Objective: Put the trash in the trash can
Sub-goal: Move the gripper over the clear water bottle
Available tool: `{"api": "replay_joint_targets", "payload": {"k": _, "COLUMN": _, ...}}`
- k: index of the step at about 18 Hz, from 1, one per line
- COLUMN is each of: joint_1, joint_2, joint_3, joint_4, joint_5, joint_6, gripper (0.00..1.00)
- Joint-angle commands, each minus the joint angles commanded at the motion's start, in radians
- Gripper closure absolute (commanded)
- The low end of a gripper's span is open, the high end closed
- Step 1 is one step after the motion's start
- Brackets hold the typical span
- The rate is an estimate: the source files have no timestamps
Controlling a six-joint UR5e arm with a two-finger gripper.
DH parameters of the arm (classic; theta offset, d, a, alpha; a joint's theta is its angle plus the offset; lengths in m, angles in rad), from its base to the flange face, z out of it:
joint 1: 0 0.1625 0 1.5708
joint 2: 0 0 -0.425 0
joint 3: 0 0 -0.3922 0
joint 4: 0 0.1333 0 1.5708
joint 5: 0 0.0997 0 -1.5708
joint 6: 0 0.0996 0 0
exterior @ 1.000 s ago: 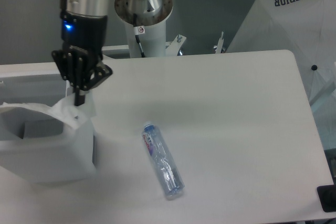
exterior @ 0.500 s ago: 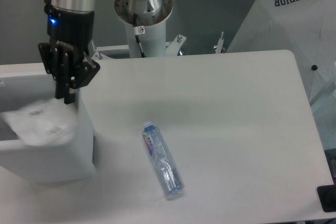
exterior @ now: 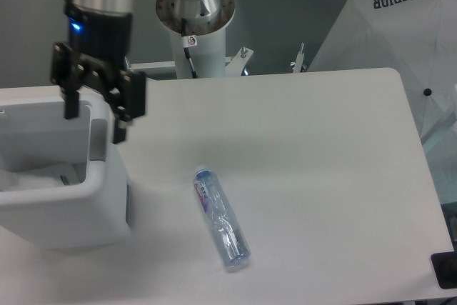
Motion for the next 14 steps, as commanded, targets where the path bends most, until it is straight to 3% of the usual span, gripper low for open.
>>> {"api": "replay_joint_targets", "payload": {"k": 5, "joint_1": 0.100, "joint_2": -0.109, "joint_3": 0.012, "joint_4": 0.000, "joint_5": -0.005, "joint_6": -0.065, "gripper": 0.00}}
{"api": "replay_joint_targets", "payload": {"k": 11, "joint_1": 0.112, "joint_2": -0.215, "joint_3": 0.015, "joint_4": -0.002, "joint_5": 0.003, "joint_6": -0.182, "gripper": 0.00}}
{"api": "replay_joint_targets", "payload": {"k": 14, "joint_1": 0.111, "joint_2": -0.284, "joint_3": 0.050, "joint_4": -0.015, "joint_5": 0.005, "joint_6": -0.284, "gripper": 0.00}}
